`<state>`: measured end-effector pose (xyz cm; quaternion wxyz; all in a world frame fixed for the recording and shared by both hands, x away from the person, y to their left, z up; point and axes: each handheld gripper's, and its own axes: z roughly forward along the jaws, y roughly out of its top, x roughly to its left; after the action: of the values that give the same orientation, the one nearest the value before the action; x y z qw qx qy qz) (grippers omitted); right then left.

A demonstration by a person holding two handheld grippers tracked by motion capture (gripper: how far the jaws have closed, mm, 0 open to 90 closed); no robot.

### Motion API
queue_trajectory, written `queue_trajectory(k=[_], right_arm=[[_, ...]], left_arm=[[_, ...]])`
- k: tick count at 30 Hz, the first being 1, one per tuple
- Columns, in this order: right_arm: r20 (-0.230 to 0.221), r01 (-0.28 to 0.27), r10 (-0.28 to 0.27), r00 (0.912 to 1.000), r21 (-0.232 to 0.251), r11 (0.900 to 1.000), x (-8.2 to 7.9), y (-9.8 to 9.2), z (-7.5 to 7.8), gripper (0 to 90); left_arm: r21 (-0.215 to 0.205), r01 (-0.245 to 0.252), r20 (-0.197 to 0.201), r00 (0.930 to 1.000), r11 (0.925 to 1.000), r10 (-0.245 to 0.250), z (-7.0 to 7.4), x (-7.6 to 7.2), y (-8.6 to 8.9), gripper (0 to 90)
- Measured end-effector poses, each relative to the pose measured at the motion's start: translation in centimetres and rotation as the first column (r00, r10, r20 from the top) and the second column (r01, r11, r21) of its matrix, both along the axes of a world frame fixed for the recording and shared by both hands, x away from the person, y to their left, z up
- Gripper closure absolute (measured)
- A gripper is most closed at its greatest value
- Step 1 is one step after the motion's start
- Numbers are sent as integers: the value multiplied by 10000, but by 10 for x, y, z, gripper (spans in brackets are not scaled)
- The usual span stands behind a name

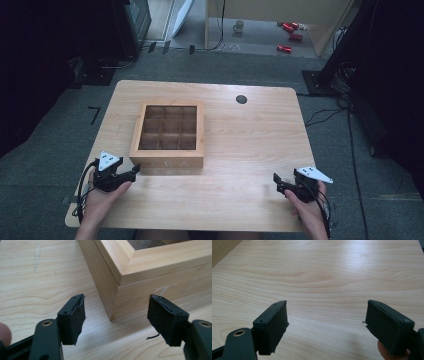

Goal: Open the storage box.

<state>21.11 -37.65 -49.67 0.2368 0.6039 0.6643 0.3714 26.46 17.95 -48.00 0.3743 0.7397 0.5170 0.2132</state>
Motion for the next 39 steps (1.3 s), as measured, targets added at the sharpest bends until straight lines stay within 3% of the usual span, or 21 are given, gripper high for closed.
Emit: queue_trajectory(k=[4, 12, 16, 22, 29, 34, 39], right_arm=[[-130, 72, -69, 9999, 297, 9995, 4, 14, 1, 222], [79, -277, 275, 9996, 303, 9992, 17, 52, 7, 293], [235, -548, 538, 9983, 478, 9974, 25, 72, 11, 335], [397, -957, 943, 9948, 351, 9948, 35, 100, 16, 366], [556, -1757, 1730, 9833, 490, 9832, 46, 141, 22, 375], [587, -2173, 2136, 9752, 679, 9737, 50, 160, 22, 375], [804, -2843, 2790, 9569, 642, 9566, 51, 185, 22, 375]], left_arm=[[-133, 34, -17, 10000, 9999, -34, 1, 3, -1, 388], [-607, 407, -128, 9991, 9973, -416, 2, 6, -1, 467], [-674, 557, -53, 9984, 9962, -561, 3, 5, -2, 511], [-531, 582, 99, 9983, 9969, -578, 6, 4, -3, 509], [-787, 562, 91, 9984, 9953, -557, 8, 4, 0, 528], [-730, 574, 77, 9983, 9957, -569, 9, 5, -1, 534], [-740, 597, 51, 9982, 9955, -595, 10, 5, 0, 539]])
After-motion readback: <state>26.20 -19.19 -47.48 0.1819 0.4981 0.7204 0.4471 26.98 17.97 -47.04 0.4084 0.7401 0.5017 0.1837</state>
